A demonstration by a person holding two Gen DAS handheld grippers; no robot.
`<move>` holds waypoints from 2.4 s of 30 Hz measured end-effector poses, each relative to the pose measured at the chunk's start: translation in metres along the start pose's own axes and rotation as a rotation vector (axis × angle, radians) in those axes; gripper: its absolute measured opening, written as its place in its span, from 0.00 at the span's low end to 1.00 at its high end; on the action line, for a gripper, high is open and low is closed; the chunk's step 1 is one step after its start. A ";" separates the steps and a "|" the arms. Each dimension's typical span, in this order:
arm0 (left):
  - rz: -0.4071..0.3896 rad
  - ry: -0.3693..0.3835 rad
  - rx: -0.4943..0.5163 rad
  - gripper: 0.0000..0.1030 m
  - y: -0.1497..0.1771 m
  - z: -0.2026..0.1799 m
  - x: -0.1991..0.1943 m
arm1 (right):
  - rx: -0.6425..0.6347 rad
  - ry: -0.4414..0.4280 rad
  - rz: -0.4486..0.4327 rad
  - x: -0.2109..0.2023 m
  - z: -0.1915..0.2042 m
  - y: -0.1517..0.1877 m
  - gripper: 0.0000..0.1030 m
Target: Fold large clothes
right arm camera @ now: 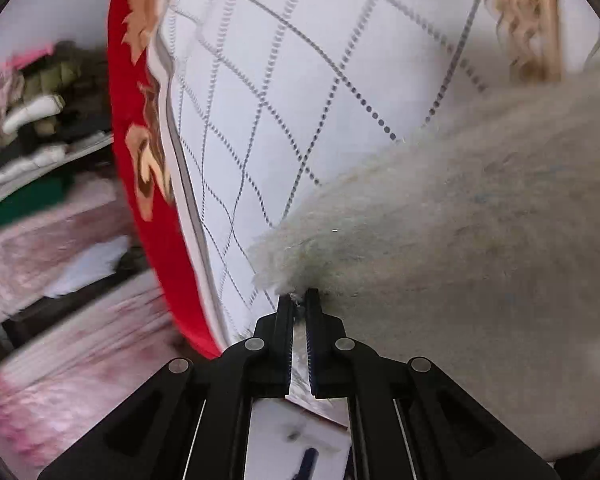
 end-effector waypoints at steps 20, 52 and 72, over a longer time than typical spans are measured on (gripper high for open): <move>-0.044 -0.069 0.449 0.90 -0.102 -0.207 0.056 | 0.163 0.553 -0.486 -0.269 -0.243 -0.079 0.01; 0.000 0.031 0.524 1.00 -0.054 -0.342 0.043 | 0.200 0.232 -0.577 -0.371 -0.366 0.112 0.80; -0.020 0.083 0.560 1.00 -0.054 -0.353 0.047 | 0.143 -0.411 -0.709 -0.300 -0.355 0.069 0.21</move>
Point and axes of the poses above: each gripper's, at about its wrist camera, not at the fingertips, and x roughly the way its jaws point, z to its left, y to its underside, the point moved 1 cm from there along x, roughly the way its jaws point, and after that the axes turned 10 degrees about y, right-handed, at the moved point
